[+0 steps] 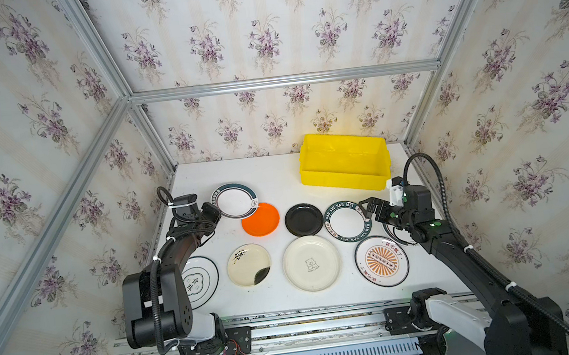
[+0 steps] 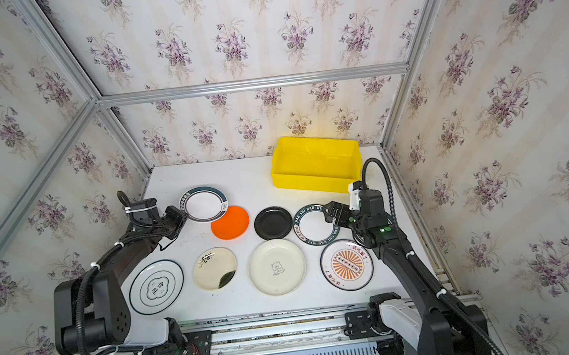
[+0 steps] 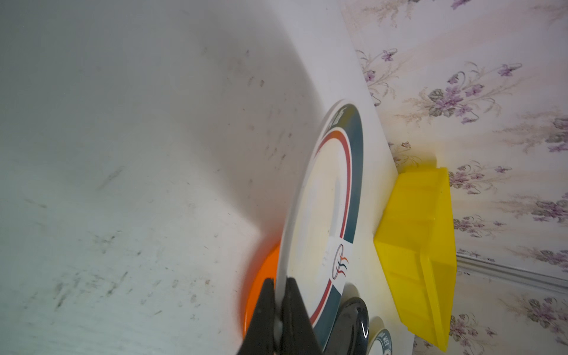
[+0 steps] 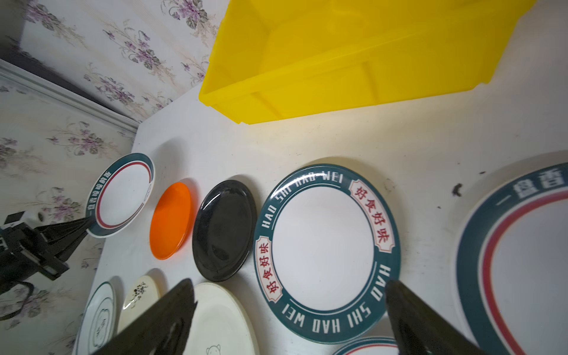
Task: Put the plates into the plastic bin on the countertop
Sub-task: 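Lift the plate with left gripper toward right gripper while right gripper reaches for it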
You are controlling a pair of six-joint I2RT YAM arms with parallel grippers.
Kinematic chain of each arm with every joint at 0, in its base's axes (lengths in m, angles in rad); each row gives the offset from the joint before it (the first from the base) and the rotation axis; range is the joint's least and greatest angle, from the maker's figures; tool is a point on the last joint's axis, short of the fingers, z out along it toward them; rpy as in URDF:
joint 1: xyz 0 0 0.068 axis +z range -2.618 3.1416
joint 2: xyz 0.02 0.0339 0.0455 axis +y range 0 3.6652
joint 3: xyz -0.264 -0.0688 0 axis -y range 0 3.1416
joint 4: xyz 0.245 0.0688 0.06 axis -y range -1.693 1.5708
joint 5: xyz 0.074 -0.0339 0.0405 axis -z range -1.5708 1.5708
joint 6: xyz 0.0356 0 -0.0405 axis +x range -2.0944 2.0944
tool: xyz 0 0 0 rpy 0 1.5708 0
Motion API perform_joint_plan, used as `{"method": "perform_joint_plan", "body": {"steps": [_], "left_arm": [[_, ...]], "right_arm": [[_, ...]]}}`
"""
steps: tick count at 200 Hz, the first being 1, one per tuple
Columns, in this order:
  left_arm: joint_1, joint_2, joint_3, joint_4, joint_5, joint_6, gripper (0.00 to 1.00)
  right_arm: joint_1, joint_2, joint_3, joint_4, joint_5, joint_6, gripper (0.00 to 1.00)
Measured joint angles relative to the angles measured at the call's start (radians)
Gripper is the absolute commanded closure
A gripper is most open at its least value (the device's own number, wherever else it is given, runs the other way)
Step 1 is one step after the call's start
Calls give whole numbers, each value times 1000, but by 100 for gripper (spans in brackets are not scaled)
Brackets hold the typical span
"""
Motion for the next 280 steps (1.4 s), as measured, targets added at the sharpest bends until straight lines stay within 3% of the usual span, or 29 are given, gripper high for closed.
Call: {"method": "perform_joint_plan", "body": {"steps": [44, 124, 243, 280], "left_arm": [[-180, -27, 47, 1, -9, -21, 100], [-489, 124, 153, 67, 12, -93, 100], [-622, 214, 110, 326, 137, -263, 100], [-624, 244, 105, 378, 179, -291, 100]], "right_arm": [[74, 112, 13, 94, -130, 103, 5], [187, 117, 24, 217, -134, 184, 12], [189, 100, -2, 199, -72, 200, 39], [189, 113, -3, 201, -58, 218, 41]]}}
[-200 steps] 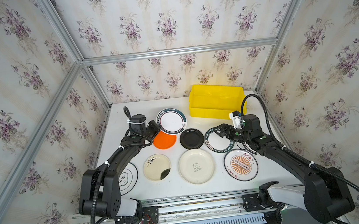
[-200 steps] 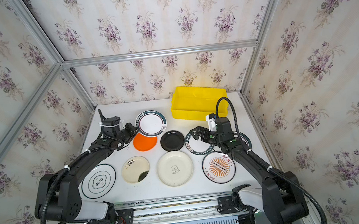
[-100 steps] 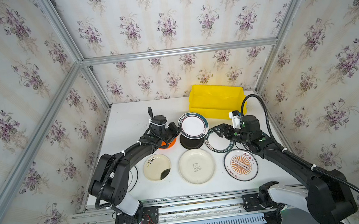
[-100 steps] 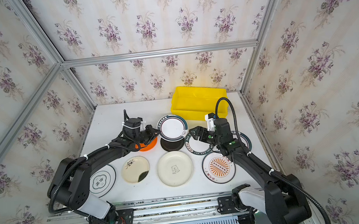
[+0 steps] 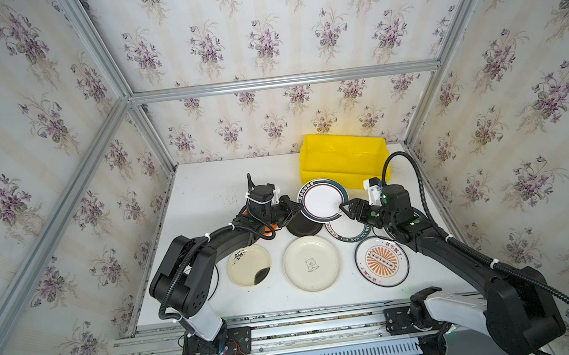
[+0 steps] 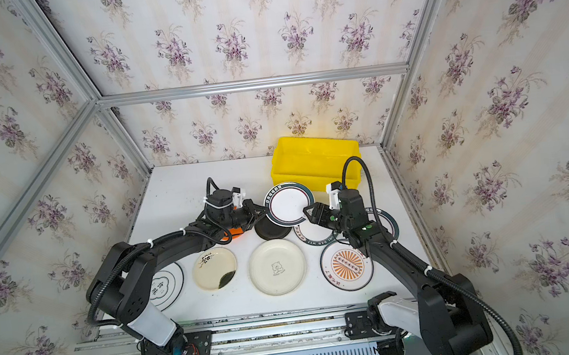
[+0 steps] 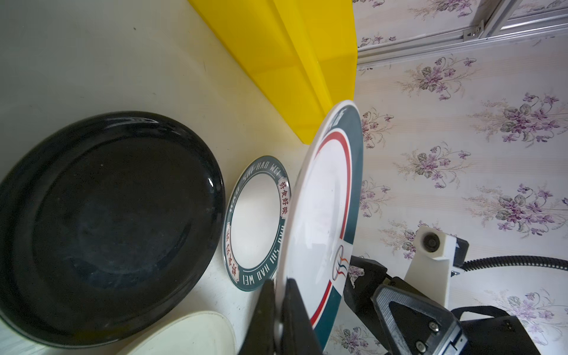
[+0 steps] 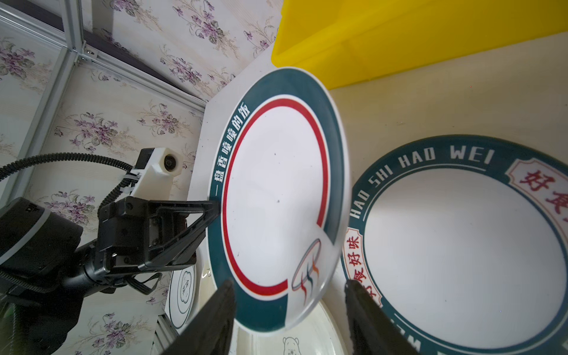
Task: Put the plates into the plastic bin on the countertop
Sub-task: 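Lift the plate with left gripper toward right gripper while right gripper reaches for it, then close right gripper on the plate rim while left gripper releases and draws back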
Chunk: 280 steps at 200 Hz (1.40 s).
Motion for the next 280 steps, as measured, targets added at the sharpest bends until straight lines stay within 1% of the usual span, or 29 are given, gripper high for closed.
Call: {"method": "perform_joint_plan", "body": {"steps": [34, 46, 59, 71, 86, 99, 110, 129, 136, 145, 160, 175, 179, 184, 185, 187, 188, 189, 190, 192, 235, 280], "left_arm": [[1, 2, -3, 35, 32, -4, 100], [0, -3, -12, 45, 41, -5, 100], [0, -13, -23, 47, 48, -5, 100], [0, -21, -32, 51, 54, -2, 100], [0, -23, -40, 53, 58, 3, 100], [0, -21, -43, 53, 59, 20, 100], [1, -14, -44, 39, 59, 38, 100], [3, -5, -41, 24, 66, 60, 100], [4, -5, -39, 21, 66, 60, 95], [4, -3, -34, 16, 66, 61, 86], [4, -2, -32, 12, 66, 85, 70], [4, -4, -32, 10, 70, 90, 50], [4, -8, -32, 10, 71, 96, 46], [4, -13, -33, 10, 71, 103, 36], [4, -15, -34, 10, 70, 105, 32], [4, -17, -34, 10, 70, 107, 18], [5, -19, -35, 10, 70, 108, 15], [5, -20, -35, 10, 70, 108, 8], [5, -21, -35, 10, 70, 108, 4], [5, -25, -36, 11, 70, 108, 2], [26, -69, -47, 17, 59, 150, 1], [63, -74, -46, 16, 60, 171, 0]], "right_arm": [[0, 16, 0, 7, 10, 3, 46], [0, 22, 0, 13, 17, 4, 49], [0, 31, 0, 19, 21, 5, 56], [0, 40, 0, 28, 31, 19, 65], [0, 56, 1, 43, 32, 21, 78], [0, 74, 3, 55, 34, 28, 88], [0, 89, 6, 68, 27, 64, 100], [-1, 104, 21, 90, 30, 97, 100], [-2, 107, 21, 93, 27, 104, 100], [-1, 107, 20, 92, 28, 107, 100], [-1, 98, 12, 97, 30, 114, 100], [4, 82, 2, 90, 45, 106, 100], [4, 78, 0, 83, 46, 103, 100], [3, 72, -1, 69, 52, 100, 100], [3, 71, -2, 68, 54, 100, 100], [3, 69, -4, 65, 59, 98, 100], [3, 67, -5, 63, 63, 97, 100], [3, 66, -5, 62, 66, 96, 100], [3, 65, -5, 60, 68, 95, 100], [3, 63, -5, 54, 72, 95, 100], [3, 16, -5, 4, 115, 72, 100], [3, -3, -5, -24, 141, 68, 100]]}}
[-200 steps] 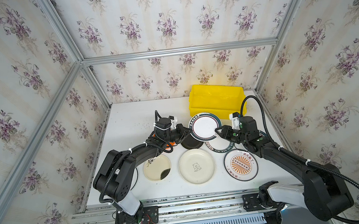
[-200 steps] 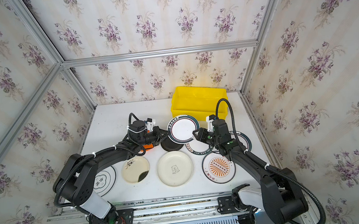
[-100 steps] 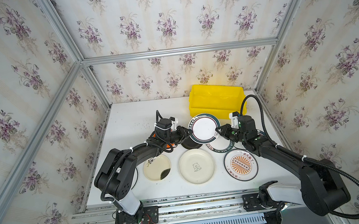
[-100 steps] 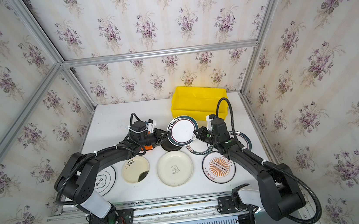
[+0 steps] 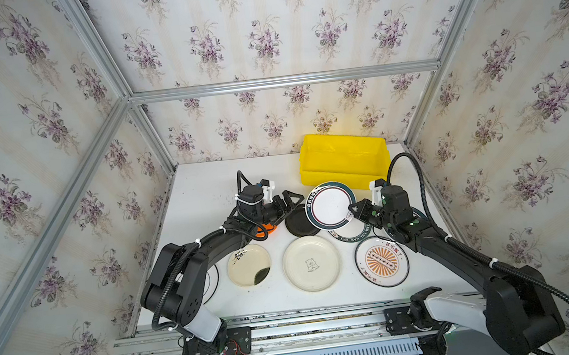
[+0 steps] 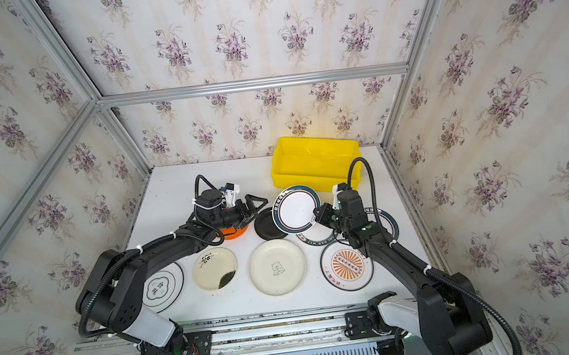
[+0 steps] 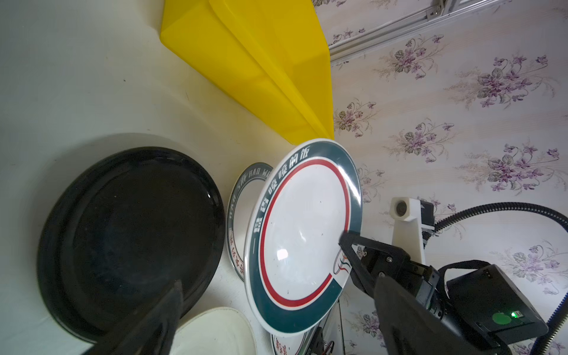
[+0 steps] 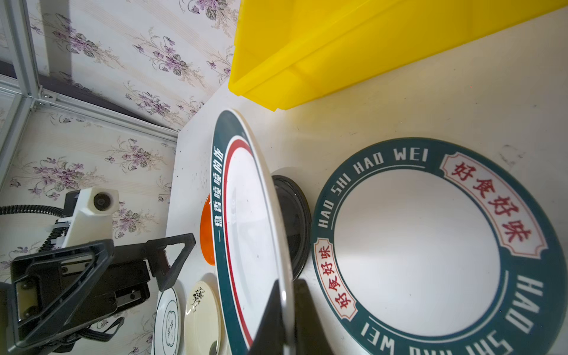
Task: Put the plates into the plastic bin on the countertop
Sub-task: 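Close right gripper on the plate rim while left gripper releases and draws back, then carry the plate with right gripper into the yellow bin while left gripper moves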
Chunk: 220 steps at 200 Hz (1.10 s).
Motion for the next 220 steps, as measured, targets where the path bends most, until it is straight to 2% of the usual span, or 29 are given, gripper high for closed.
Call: {"method": "perform_joint_plan", "body": {"steps": [63, 91, 127, 159, 182, 220], "left_arm": [[36, -56, 0, -75, -10, 83, 0], [3, -199, -6, -190, -151, 233, 0], [-9, -364, -94, -259, -383, 403, 0], [-10, -484, -209, -229, -549, 545, 0], [-6, -529, -288, -197, -604, 606, 0], [-6, -562, -355, -116, -605, 641, 0]], "right_arm": [[0, -51, 28, -117, 59, -53, 100], [0, -101, 77, -195, 107, -121, 100], [-8, -129, 151, -303, 156, -220, 100], [-29, -85, 260, -357, 158, -267, 100], [-43, -10, 351, -388, 156, -290, 100], [-71, 130, 503, -418, 172, -328, 100]]}}
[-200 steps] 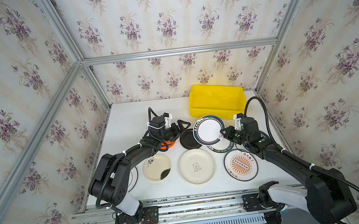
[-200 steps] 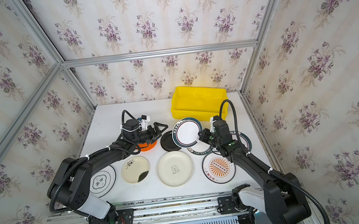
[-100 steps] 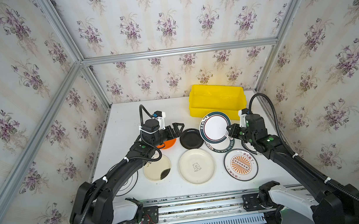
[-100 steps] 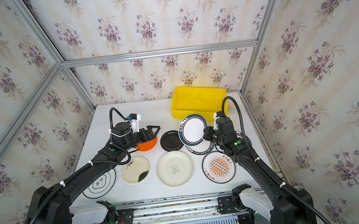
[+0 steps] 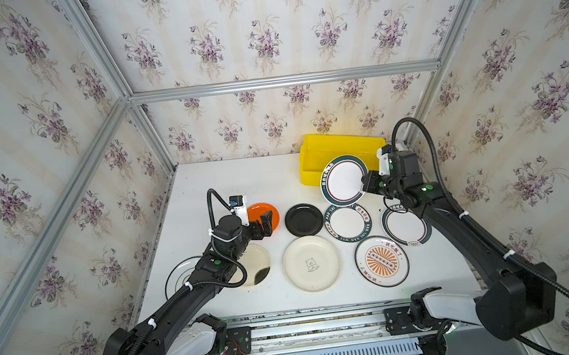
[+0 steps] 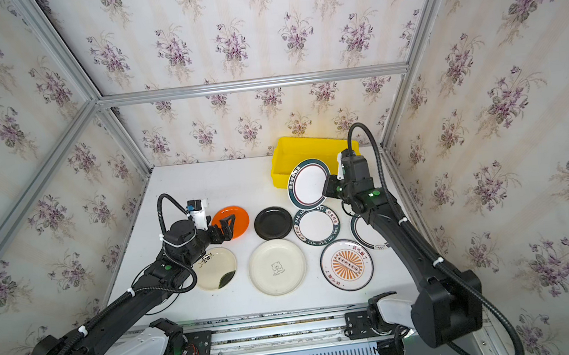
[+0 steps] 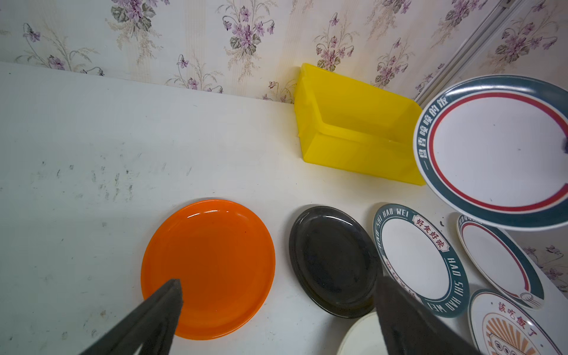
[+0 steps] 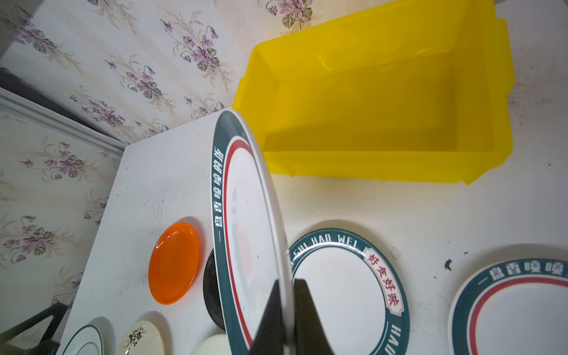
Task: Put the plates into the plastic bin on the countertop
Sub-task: 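Carry the plate with right gripper into the yellow bin while left gripper moves, then lower the plate flat into the bin and open right gripper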
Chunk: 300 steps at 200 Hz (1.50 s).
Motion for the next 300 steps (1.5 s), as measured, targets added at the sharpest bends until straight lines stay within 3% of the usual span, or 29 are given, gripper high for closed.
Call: {"method": "perform_joint_plan", "body": {"steps": [116, 170, 300], "left_arm": [[0, 4, -41, 103, 65, 17, 0], [0, -2, -74, 179, 156, 50, 0], [0, 3, -75, 205, 164, 59, 0]], "right_arm": [[-60, 565, 599, -30, 37, -34, 100], [-59, 843, 925, -179, 61, -66, 100], [-58, 1069, 1064, -234, 39, -14, 100]]}}
